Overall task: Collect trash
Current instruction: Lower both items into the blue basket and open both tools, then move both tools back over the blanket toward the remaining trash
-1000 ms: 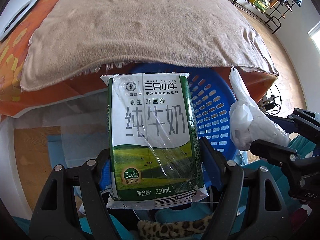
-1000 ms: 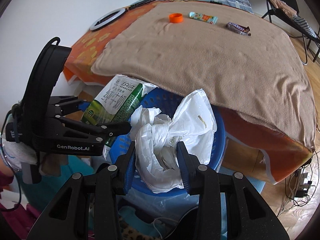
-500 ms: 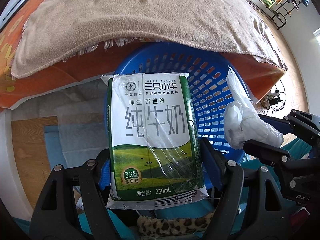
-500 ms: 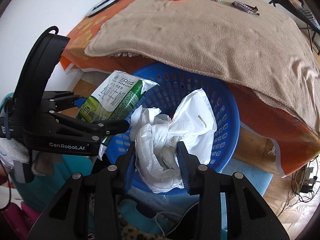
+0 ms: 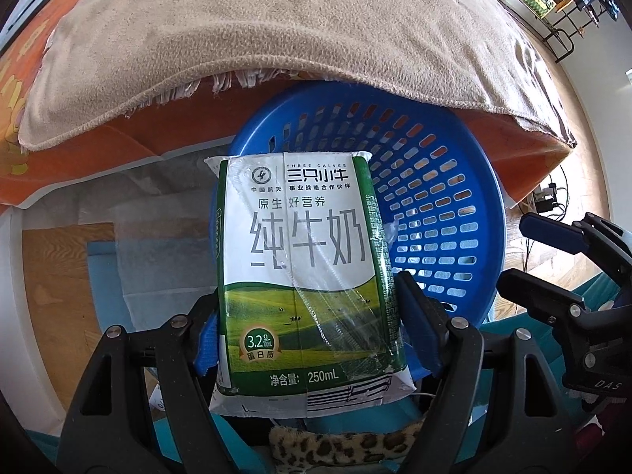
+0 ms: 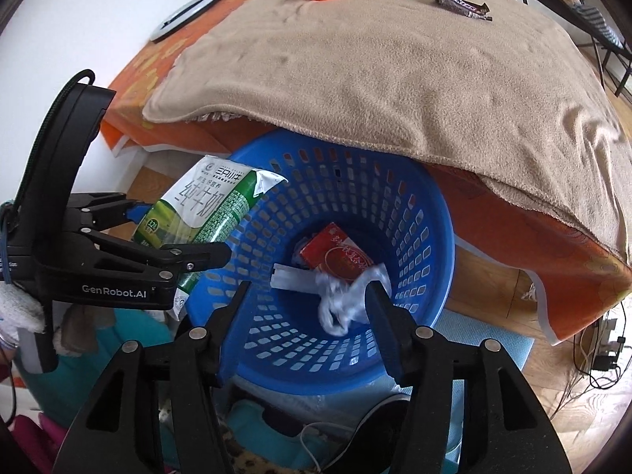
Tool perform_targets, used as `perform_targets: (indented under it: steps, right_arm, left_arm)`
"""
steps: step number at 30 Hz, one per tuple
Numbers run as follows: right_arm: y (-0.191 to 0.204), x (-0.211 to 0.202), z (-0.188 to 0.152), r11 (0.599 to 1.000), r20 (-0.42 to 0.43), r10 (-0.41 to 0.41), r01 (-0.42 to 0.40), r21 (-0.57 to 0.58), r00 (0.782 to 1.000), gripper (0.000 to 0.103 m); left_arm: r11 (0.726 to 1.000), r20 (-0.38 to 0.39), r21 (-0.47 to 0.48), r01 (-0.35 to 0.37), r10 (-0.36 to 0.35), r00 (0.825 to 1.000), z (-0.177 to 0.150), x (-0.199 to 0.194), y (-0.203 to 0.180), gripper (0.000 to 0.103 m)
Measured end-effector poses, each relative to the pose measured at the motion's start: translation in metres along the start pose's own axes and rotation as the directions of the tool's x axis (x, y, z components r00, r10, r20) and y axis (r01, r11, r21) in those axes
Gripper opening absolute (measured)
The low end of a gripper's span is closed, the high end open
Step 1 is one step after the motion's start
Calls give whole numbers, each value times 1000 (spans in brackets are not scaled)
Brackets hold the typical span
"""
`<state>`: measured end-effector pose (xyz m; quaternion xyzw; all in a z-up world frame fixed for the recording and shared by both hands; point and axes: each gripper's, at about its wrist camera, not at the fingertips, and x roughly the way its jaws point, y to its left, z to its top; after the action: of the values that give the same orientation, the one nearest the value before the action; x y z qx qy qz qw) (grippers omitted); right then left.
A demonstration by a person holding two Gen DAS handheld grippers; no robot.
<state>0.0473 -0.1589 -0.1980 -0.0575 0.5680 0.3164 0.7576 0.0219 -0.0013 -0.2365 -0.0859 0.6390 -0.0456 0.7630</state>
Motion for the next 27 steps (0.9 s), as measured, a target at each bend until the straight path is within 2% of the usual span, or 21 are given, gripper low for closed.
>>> perform_targets:
  steps: [9,15,22,27]
  right_arm:
    - [-16,-5,7,996,31,33,-36,76,999,56]
    - [-24,-5,19,982,55,112,-119,144,992,56]
    - [-26,-6,31,977,72,133,-143,158,988,56]
    - [-35,-13,39,976,91,119,-133,173,989,56]
  left_arm:
    - [999,9,43,24,-24,1000,-2,-3,-11,79]
    - [995,42,86,56,-60,997,-1,-14,-23,79]
    - [994,71,49,93,-96,993,10,-30,-19,79]
    - [996,119,19,88,-89,989,37,-47,-10,79]
